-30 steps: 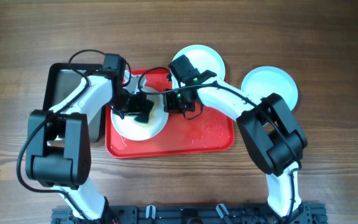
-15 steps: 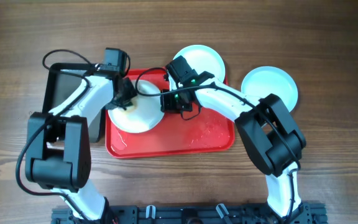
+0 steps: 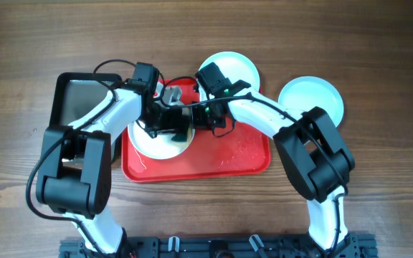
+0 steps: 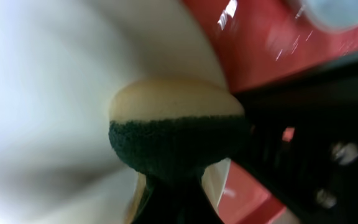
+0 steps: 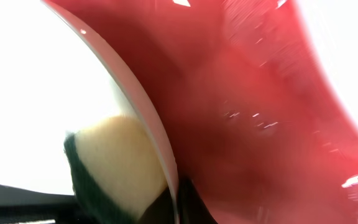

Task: Clean dirty plates on tray and stack at the side
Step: 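Scrub the plate with the sponge while the right gripper holds its rim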

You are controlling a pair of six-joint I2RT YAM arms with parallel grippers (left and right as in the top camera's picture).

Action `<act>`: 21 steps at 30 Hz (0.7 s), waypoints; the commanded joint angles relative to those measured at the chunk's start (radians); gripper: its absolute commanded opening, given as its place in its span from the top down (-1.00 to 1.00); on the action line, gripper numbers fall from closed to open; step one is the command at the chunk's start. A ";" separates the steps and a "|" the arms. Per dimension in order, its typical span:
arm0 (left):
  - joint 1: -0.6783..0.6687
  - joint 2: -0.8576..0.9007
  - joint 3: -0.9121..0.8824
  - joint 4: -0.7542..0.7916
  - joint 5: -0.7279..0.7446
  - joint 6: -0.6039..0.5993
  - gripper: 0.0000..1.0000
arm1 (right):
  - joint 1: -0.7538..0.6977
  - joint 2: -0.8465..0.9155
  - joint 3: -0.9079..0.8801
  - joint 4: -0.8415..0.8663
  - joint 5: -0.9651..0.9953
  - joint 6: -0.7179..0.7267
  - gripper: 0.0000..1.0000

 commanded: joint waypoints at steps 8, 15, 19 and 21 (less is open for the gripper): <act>0.055 0.019 -0.010 -0.069 -0.897 -0.462 0.92 | 0.005 0.017 0.002 0.006 0.005 -0.014 0.91; 0.037 0.019 -0.010 0.091 -0.881 -0.626 0.92 | 0.005 0.017 0.002 0.006 0.005 -0.011 0.92; 0.022 0.019 -0.010 0.286 -0.425 -0.352 0.92 | 0.005 0.017 0.002 0.006 0.005 -0.014 0.92; 0.010 0.019 -0.010 0.370 -0.139 -0.224 0.92 | 0.005 0.017 0.002 0.006 0.005 -0.015 0.91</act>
